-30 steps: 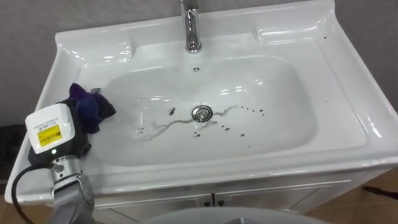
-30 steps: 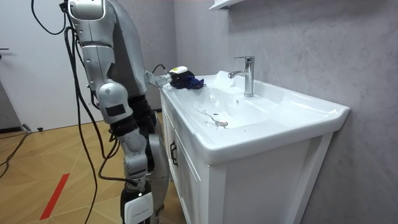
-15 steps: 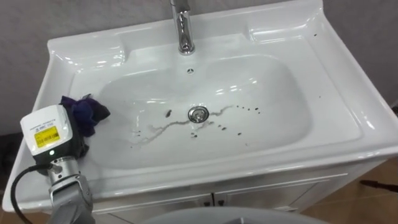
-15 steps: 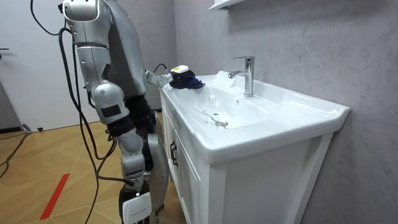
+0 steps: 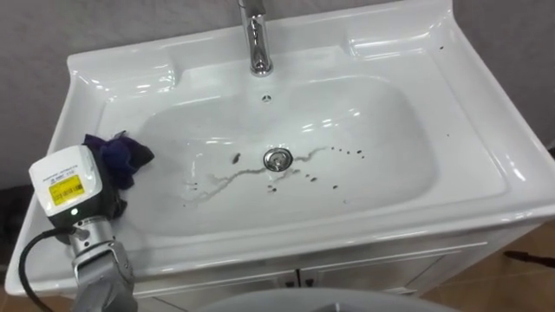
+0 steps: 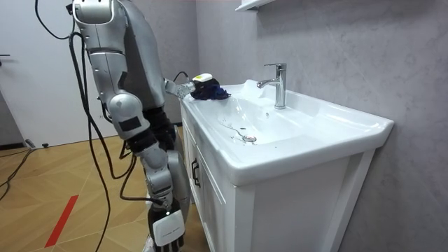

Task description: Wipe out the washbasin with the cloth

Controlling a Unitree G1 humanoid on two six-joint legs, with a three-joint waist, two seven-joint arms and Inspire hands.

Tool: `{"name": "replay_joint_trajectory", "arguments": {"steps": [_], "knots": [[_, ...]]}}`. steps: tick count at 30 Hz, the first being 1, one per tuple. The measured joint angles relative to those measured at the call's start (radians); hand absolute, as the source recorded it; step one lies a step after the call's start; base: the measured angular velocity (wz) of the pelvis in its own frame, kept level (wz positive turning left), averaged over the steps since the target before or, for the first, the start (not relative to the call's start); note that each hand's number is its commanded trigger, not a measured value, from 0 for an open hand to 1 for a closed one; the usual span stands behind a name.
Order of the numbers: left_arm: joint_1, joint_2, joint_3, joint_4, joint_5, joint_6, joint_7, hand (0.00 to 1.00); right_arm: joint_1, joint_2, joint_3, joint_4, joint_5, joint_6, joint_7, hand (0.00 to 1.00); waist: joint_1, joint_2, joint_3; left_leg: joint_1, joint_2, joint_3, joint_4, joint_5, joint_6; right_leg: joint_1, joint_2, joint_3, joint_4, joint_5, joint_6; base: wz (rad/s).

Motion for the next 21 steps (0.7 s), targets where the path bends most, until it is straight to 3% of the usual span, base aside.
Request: {"name": "replay_joint_trajectory", "arguments": {"steps": [7,10,14,21], "knots": [[0.006,-0.010,0.001,-0.065,-0.023,0.000,-0.026,1.00,0.001,0.004,0.010,0.006,0.028,-0.016,-0.032,0.00,-0.002,-0.006,0.0052,-0.016,-0.004,-0.002,0.001,0.000,0.000,-0.014,-0.007,-0.013,0.000,-0.002,0.005,0.07],[0.012,-0.016,-0.001,-0.147,-0.072,-0.002,-0.058,1.00,0.000,0.008,0.024,0.006,0.047,-0.023,-0.044,0.00,-0.001,-0.019,0.0191,-0.024,-0.004,0.002,0.003,0.000,0.000,-0.016,-0.007,-0.014,0.001,-0.002,0.005,0.00],[0.013,-0.030,-0.023,-0.233,-0.081,-0.035,-0.092,1.00,0.001,0.013,0.028,0.008,0.050,-0.037,-0.053,0.00,-0.001,-0.031,0.0268,-0.045,-0.004,0.002,0.005,0.000,0.000,-0.036,-0.007,-0.012,0.000,-0.001,0.005,-0.01],[0.011,-0.049,-0.098,-0.264,-0.110,-0.094,-0.165,1.00,-0.005,0.024,0.038,0.050,0.048,-0.060,-0.061,0.00,-0.017,-0.037,0.0298,-0.048,0.000,0.002,0.011,0.000,0.000,-0.043,-0.001,0.002,0.002,0.001,0.002,-0.08]]}}
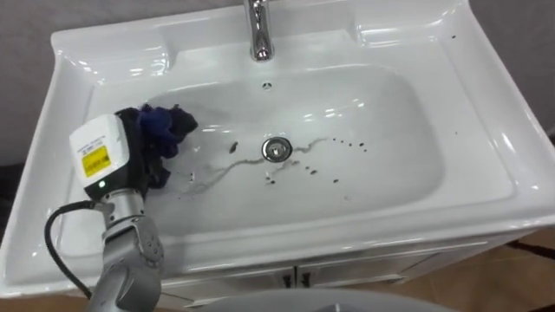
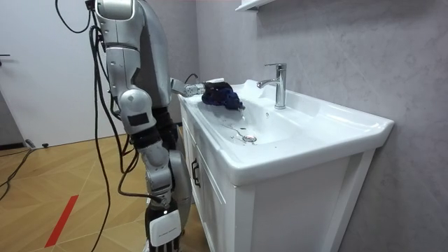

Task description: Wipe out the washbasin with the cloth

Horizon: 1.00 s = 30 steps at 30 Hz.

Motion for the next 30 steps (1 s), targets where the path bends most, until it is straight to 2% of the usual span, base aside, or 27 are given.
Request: {"name": "replay_joint_trajectory", "arguments": {"steps": [6,11,18,23,28,30], "knots": [[-0.044,0.001,0.000,0.000,-0.010,-0.045,-0.003,1.00,-0.013,0.007,0.006,0.039,0.000,-0.028,-0.005,0.00,-0.016,-0.005,0.0037,-0.002,0.002,-0.003,-0.001,0.000,0.000,0.001,0.003,0.016,0.000,0.002,-0.003,-0.08],[-0.050,0.002,-0.003,0.000,-0.001,-0.062,-0.028,1.00,-0.012,0.019,0.003,0.045,0.000,-0.039,-0.008,0.00,-0.040,-0.004,0.0034,0.003,0.001,-0.003,-0.001,-0.001,0.001,0.008,0.002,0.020,-0.002,0.002,-0.002,-0.01],[-0.049,0.005,-0.068,0.014,0.078,-0.058,-0.081,1.00,-0.005,0.028,-0.004,0.044,-0.006,-0.038,-0.015,0.00,-0.038,0.013,0.0029,0.009,0.001,0.009,-0.005,-0.001,0.001,0.009,0.004,0.025,-0.001,0.002,-0.002,0.00],[-0.049,0.010,-0.073,0.021,0.154,-0.053,-0.127,1.00,-0.004,0.025,-0.015,0.043,-0.012,-0.039,-0.002,0.00,-0.038,0.014,0.0034,0.012,0.001,0.026,-0.004,-0.001,0.001,0.004,0.004,0.033,-0.002,0.002,-0.002,-0.02],[-0.047,0.021,-0.073,0.025,0.187,-0.028,-0.174,1.00,-0.003,0.023,-0.018,0.020,-0.013,-0.038,0.007,0.00,-0.037,0.025,-0.0034,0.010,0.002,0.031,-0.004,-0.001,0.001,-0.009,0.006,0.046,-0.001,0.003,-0.002,-0.06],[-0.046,0.036,-0.079,0.036,0.198,-0.013,-0.183,1.00,-0.004,0.022,-0.018,0.015,-0.013,-0.038,0.005,0.00,-0.037,0.025,-0.0040,0.010,0.002,0.035,-0.004,-0.001,0.001,-0.008,0.008,0.052,0.001,0.005,-0.002,-0.06]]}}
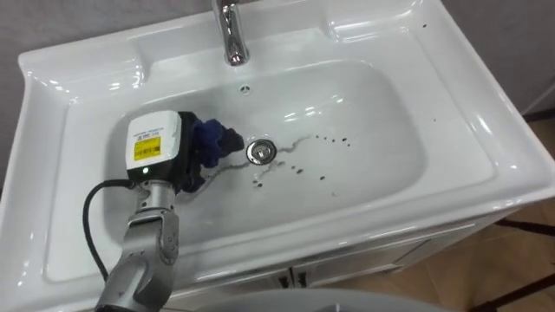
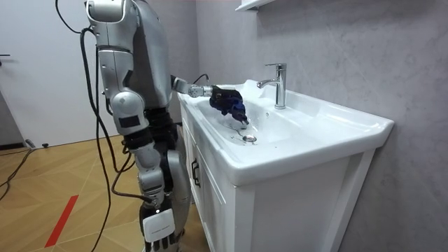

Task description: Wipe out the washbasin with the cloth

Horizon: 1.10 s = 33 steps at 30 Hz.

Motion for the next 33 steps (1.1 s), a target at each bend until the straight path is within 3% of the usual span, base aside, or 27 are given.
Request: {"name": "replay_joint_trajectory", "arguments": {"steps": [11,24,33], "knots": [[0.000,0.019,-0.003,0.029,0.004,0.063,-0.082,1.00,0.000,-0.003,0.000,0.006,-0.004,0.012,-0.025,0.00,-0.003,0.002,-0.0007,-0.010,0.002,0.019,0.000,0.000,0.000,-0.003,0.001,0.006,0.000,0.001,-0.001,-0.02],[-0.028,0.019,0.002,0.132,0.062,0.060,-0.130,1.00,-0.013,-0.010,-0.003,-0.001,-0.017,0.013,-0.049,0.00,0.004,0.011,0.0045,-0.009,0.006,0.043,0.000,0.000,0.000,-0.020,0.008,0.032,0.012,0.003,-0.005,-0.06],[-0.041,0.018,0.002,0.193,0.083,0.061,-0.140,1.00,-0.008,-0.030,-0.012,-0.007,-0.017,0.023,-0.042,0.00,0.003,0.021,-0.0009,0.007,0.014,0.045,0.000,0.000,0.000,-0.016,0.015,0.044,0.012,0.005,-0.010,-0.05]]}}
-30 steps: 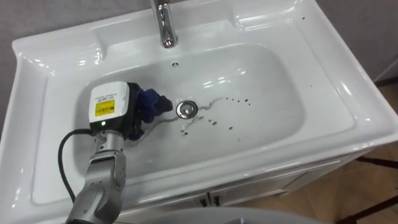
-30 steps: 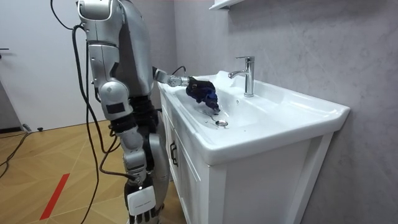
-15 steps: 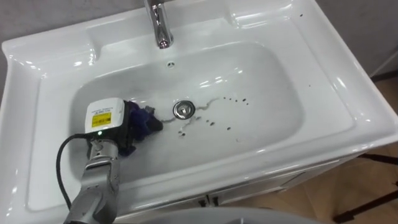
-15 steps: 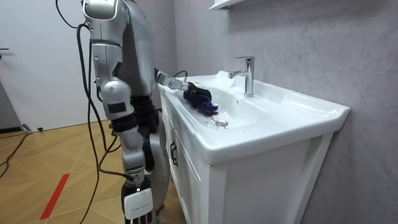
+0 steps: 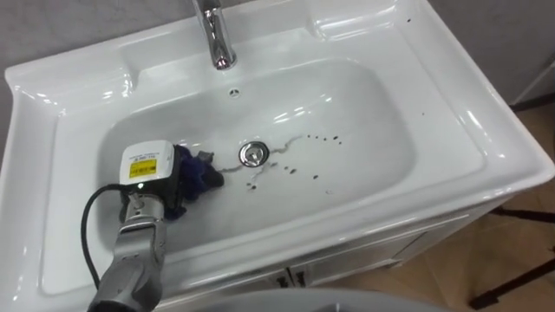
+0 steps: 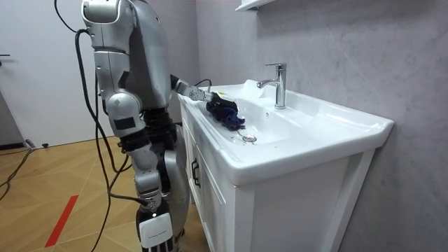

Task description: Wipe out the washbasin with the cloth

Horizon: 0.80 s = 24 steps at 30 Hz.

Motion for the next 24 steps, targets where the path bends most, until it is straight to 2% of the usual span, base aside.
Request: {"name": "replay_joint_trajectory", "arguments": {"steps": [4,13,19,22,24], "knots": [[-0.003,0.000,0.000,0.005,0.007,0.004,-0.003,1.00,0.002,-0.004,-0.011,0.000,-0.005,0.021,0.001,0.00,-0.005,-0.001,0.0000,0.000,0.002,-0.001,0.000,0.000,0.000,0.001,0.002,0.000,0.000,0.000,-0.002,0.00],[-0.014,-0.002,-0.004,0.040,0.075,0.004,-0.004,1.00,0.002,-0.005,-0.030,0.006,-0.018,0.023,0.002,0.00,-0.007,-0.017,0.0008,0.009,0.003,-0.001,-0.009,0.000,0.000,0.002,0.009,0.002,-0.005,0.001,-0.002,0.00],[-0.015,-0.002,-0.004,0.044,0.103,0.009,-0.004,1.00,0.003,-0.003,-0.031,0.006,-0.041,0.042,0.002,0.00,-0.007,-0.031,-0.0035,0.011,0.004,-0.001,-0.009,0.000,0.000,0.003,0.010,0.004,-0.003,0.002,-0.004,0.00],[-0.016,-0.002,-0.006,0.043,0.104,0.020,-0.007,1.00,0.004,-0.003,-0.031,0.004,-0.041,0.043,0.001,0.00,-0.008,-0.033,-0.0046,0.011,0.006,0.000,-0.009,0.000,0.000,0.003,0.009,0.005,-0.005,0.003,-0.006,0.00],[-0.026,-0.011,-0.014,0.047,0.108,0.042,-0.010,1.00,0.005,-0.003,-0.032,0.001,-0.044,0.043,-0.001,0.00,-0.009,-0.033,-0.0047,0.011,0.008,0.000,-0.009,0.000,0.000,0.003,0.010,0.003,-0.006,0.005,-0.007,0.00]]}}
